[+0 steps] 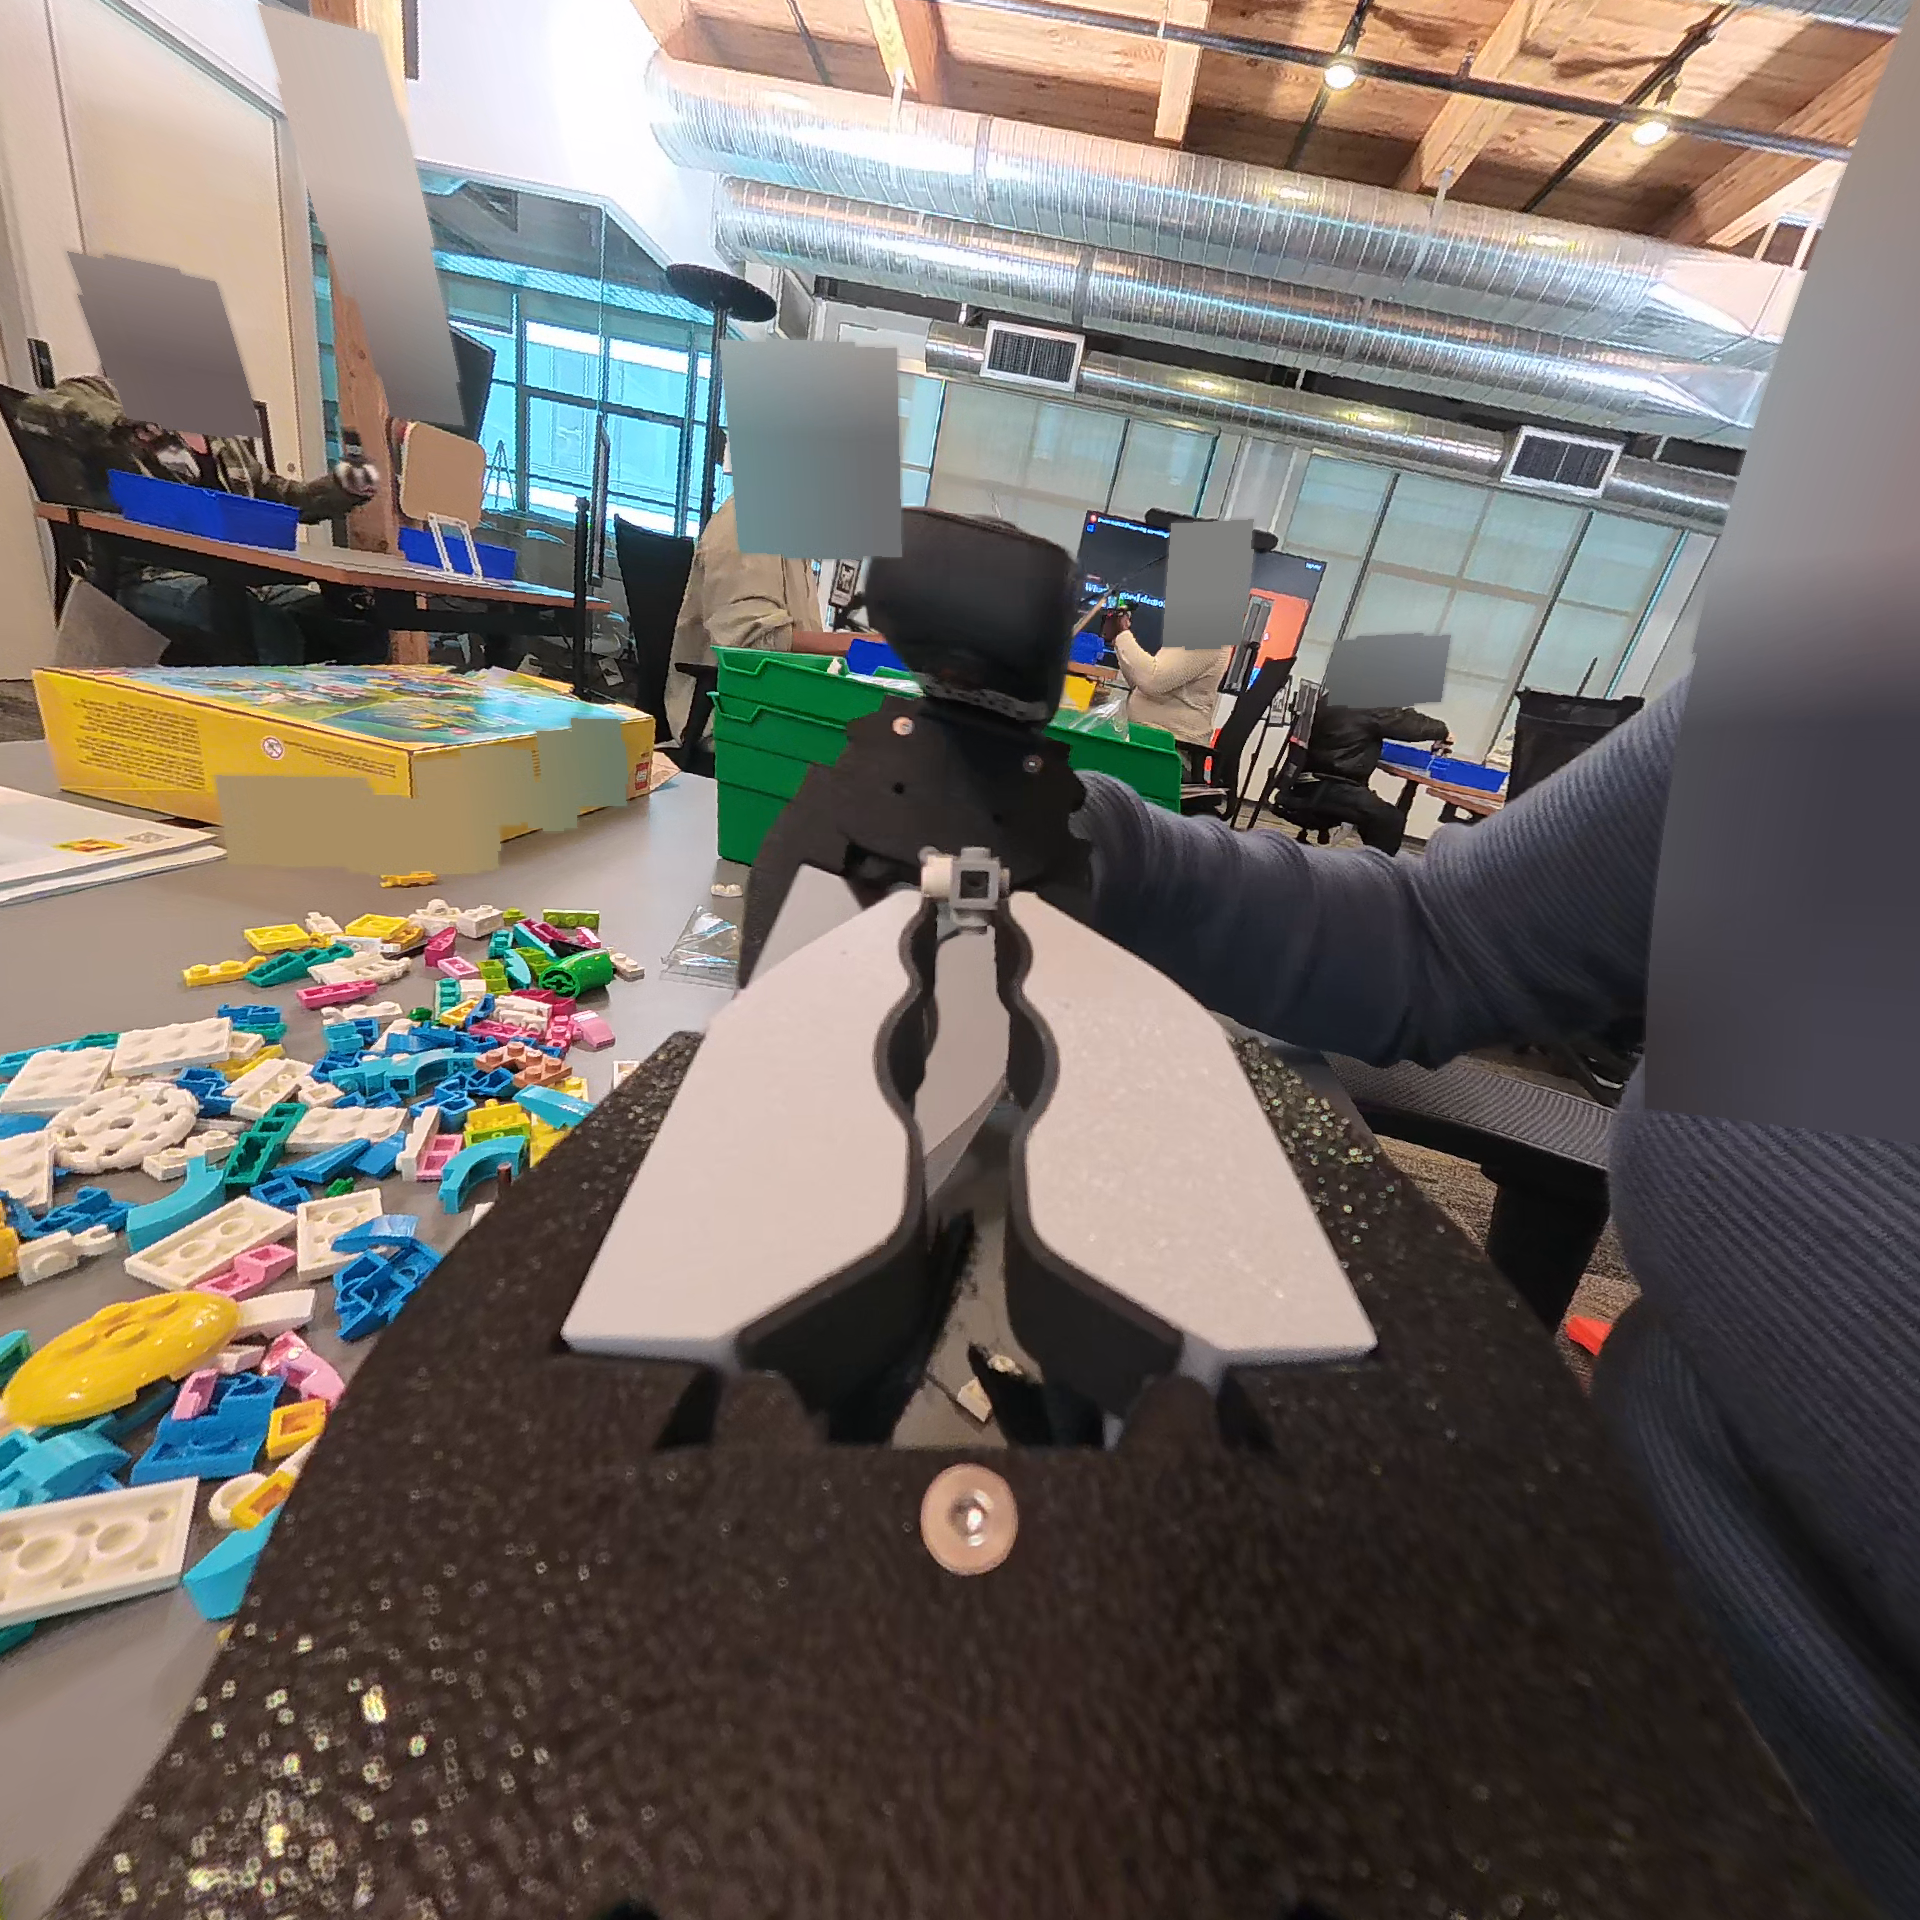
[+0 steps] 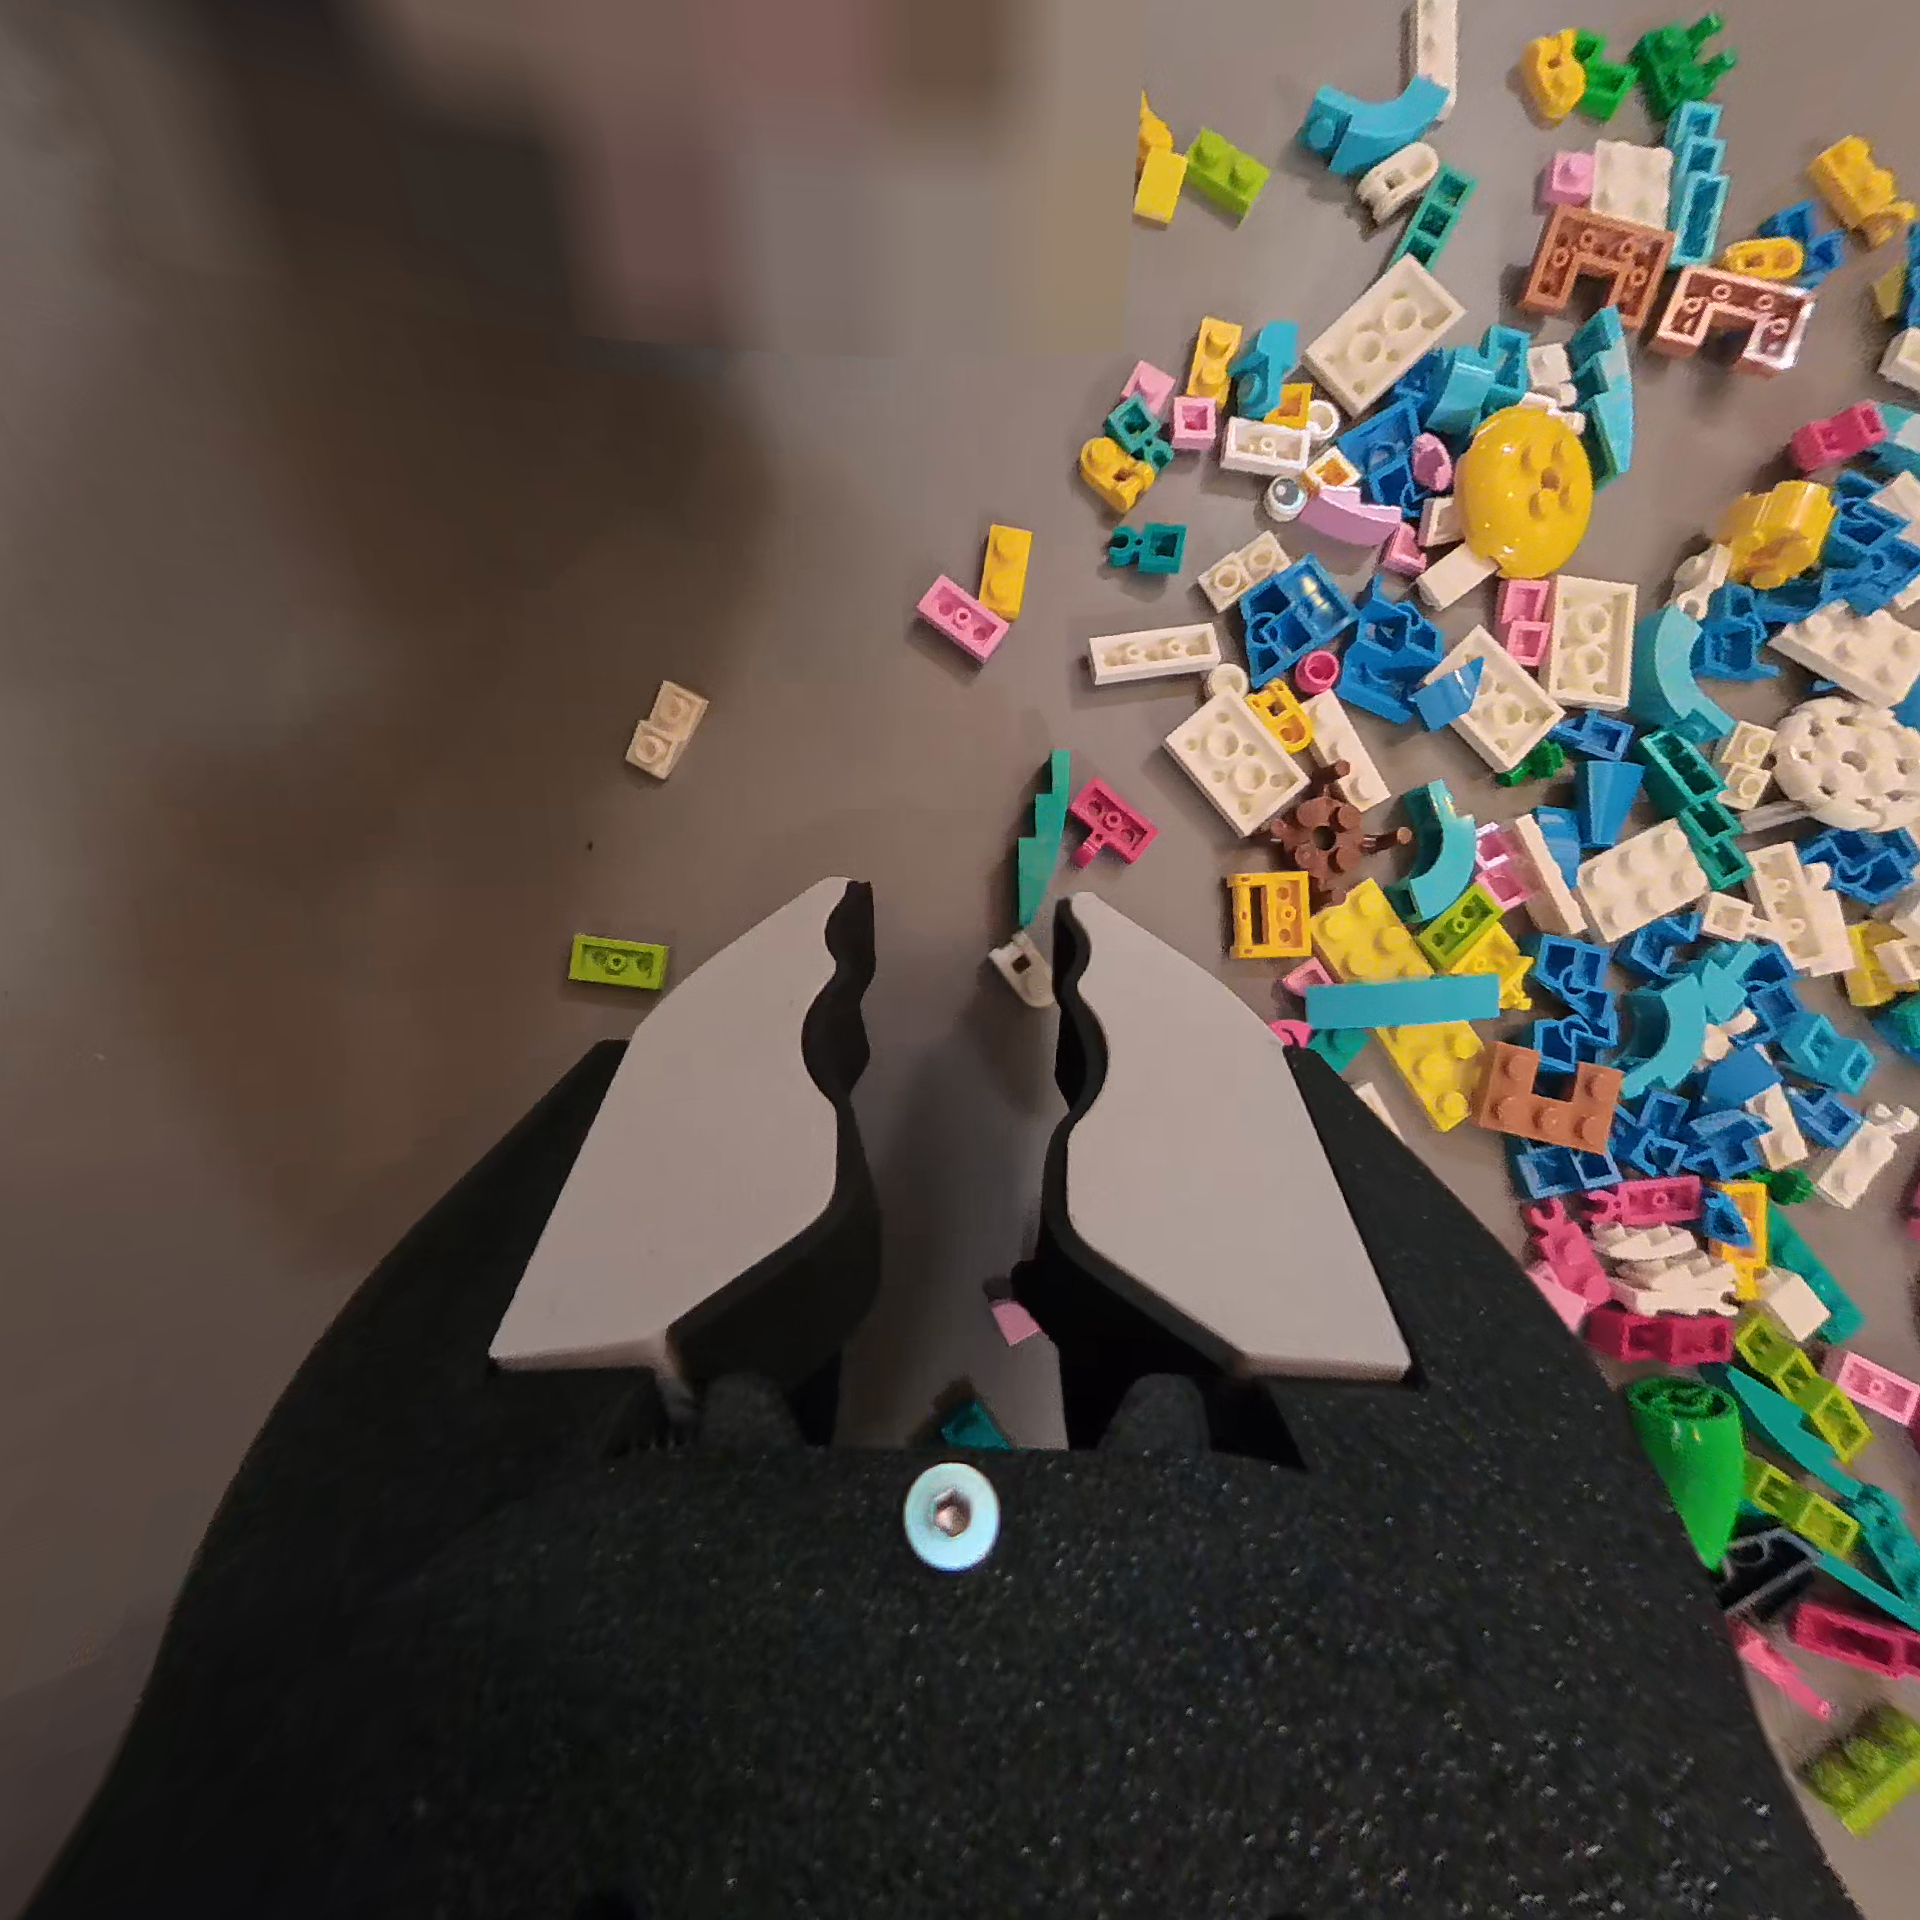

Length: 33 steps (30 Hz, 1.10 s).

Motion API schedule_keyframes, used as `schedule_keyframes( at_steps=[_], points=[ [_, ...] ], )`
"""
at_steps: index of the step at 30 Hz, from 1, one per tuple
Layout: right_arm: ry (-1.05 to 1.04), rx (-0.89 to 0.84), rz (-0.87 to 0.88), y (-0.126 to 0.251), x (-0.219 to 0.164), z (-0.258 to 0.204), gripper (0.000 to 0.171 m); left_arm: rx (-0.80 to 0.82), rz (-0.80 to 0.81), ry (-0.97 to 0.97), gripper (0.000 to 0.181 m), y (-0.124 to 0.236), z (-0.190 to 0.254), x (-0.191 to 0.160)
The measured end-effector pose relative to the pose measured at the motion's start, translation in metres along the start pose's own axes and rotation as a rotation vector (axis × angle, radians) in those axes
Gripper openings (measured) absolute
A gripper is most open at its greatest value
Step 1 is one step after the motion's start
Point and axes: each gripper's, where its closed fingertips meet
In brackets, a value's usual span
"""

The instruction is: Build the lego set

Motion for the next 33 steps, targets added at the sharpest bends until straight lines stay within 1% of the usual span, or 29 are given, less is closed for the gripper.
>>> schedule_keyframes(
  at_steps=[3,6,9,10,12,16,18,20,24,28,29,30,33],
  points=[
    [0.009,0.035,-0.08,-0.004,-0.008,-0.003,0.037,-0.003,-0.002,0.0,0.01,0.0,0.0,0.0],
    [0.017,0.111,-0.102,0.0,-0.008,-0.016,0.032,-0.008,-0.003,0.002,0.01,0.0,0.001,0.0],
    [0.04,0.194,-0.155,0.011,-0.018,-0.032,0.028,-0.009,-0.003,0.002,0.01,0.0,0.001,0.0],
    [0.036,0.198,-0.168,0.015,-0.022,-0.034,0.028,-0.009,-0.003,0.003,0.01,0.0,0.001,0.0],
    [-0.005,0.13,-0.135,0.02,-0.02,-0.027,0.027,-0.009,-0.003,0.004,0.01,0.0,0.001,0.0],
    [-0.181,-0.125,-0.01,0.021,-0.014,0.004,0.022,-0.007,-0.002,0.004,0.01,0.0,0.001,0.0],
    [-0.267,-0.193,0.029,0.018,-0.015,0.011,0.019,-0.005,-0.002,0.002,0.01,0.0,0.001,0.0],
    [-0.318,-0.208,0.044,0.013,-0.015,0.008,0.019,-0.003,-0.001,0.0,0.01,0.0,0.001,0.0],
    [-0.318,-0.267,-0.022,0.007,-0.023,0.007,0.02,-0.002,-0.002,-0.002,0.01,0.0,0.001,0.0],
    [-0.339,-0.263,-0.02,0.005,-0.02,0.007,0.019,-0.003,-0.002,-0.003,0.01,0.0,0.001,0.0],
    [-0.338,-0.267,-0.022,0.004,-0.02,0.008,0.015,-0.003,-0.002,-0.003,0.01,0.0,0.001,0.0],
    [-0.329,-0.272,-0.026,0.004,-0.021,0.009,0.007,-0.002,-0.002,-0.005,0.01,0.0,0.001,0.0],
    [-0.299,-0.272,-0.042,0.005,-0.02,0.01,0.007,-0.001,-0.003,-0.008,0.01,0.0,0.001,0.0]
  ],
)
Point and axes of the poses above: each gripper's, where its closed fingertips meet, y back along the fingers, x out of its top, z = x × y across the jaws, and after that the axes turned 5 degrees about -x, right-handed
